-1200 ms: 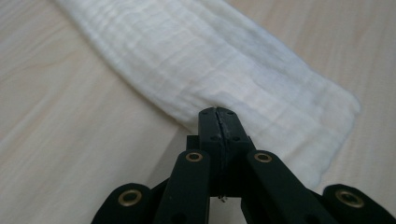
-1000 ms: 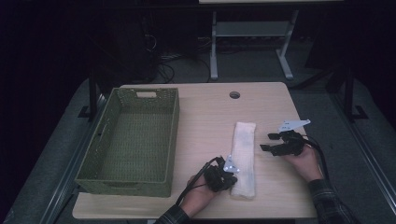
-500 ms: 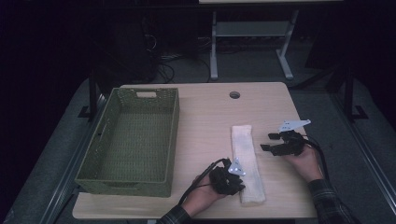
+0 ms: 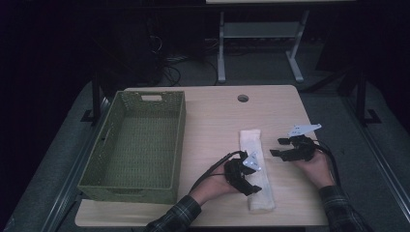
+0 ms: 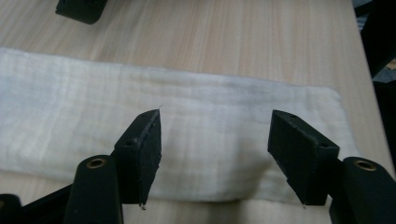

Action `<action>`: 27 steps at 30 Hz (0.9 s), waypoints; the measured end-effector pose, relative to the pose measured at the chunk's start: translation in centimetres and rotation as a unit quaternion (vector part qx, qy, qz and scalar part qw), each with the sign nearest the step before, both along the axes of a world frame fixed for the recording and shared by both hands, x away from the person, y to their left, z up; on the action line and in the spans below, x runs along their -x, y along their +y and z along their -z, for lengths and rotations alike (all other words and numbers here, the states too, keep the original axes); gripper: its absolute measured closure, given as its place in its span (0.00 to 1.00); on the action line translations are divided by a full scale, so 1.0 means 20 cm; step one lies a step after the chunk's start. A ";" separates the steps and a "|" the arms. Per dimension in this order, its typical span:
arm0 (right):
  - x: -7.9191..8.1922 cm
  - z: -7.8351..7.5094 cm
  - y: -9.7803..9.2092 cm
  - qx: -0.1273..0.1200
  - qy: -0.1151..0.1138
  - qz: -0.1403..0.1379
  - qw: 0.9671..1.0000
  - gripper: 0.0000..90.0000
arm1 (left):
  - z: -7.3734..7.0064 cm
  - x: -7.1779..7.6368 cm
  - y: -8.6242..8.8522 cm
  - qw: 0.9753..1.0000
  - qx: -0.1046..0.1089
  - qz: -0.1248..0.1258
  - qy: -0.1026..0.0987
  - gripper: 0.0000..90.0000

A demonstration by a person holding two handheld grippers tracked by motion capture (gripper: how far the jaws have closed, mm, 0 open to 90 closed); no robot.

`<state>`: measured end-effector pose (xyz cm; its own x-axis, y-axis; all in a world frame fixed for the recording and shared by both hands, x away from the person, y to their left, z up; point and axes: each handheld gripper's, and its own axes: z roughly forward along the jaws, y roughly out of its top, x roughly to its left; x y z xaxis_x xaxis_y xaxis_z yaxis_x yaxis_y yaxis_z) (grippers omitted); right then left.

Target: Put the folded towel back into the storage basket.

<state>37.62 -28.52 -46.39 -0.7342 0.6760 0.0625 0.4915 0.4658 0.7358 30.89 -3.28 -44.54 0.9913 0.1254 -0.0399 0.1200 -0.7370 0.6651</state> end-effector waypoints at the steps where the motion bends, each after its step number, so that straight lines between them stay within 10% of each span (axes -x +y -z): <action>1: 0.00 0.00 0.00 0.001 0.000 0.000 1.000 0.38 | 0.00 -0.01 -0.01 1.000 -0.002 0.002 -0.002 0.36; 17: 0.00 0.00 -0.02 -0.001 0.001 0.004 1.000 0.38 | 0.09 -0.01 -0.06 0.999 -0.025 0.018 -0.011 0.30; 27: 0.00 0.00 -0.02 -0.002 -0.001 0.002 1.000 0.38 | 0.08 0.00 -0.03 1.000 -0.013 0.011 -0.009 0.70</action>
<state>37.63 -28.84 -46.37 -0.7317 0.6786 0.0634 0.4915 0.4609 0.7389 30.96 -3.96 -46.13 0.9944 0.1042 -0.0201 0.0923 -0.7562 0.6478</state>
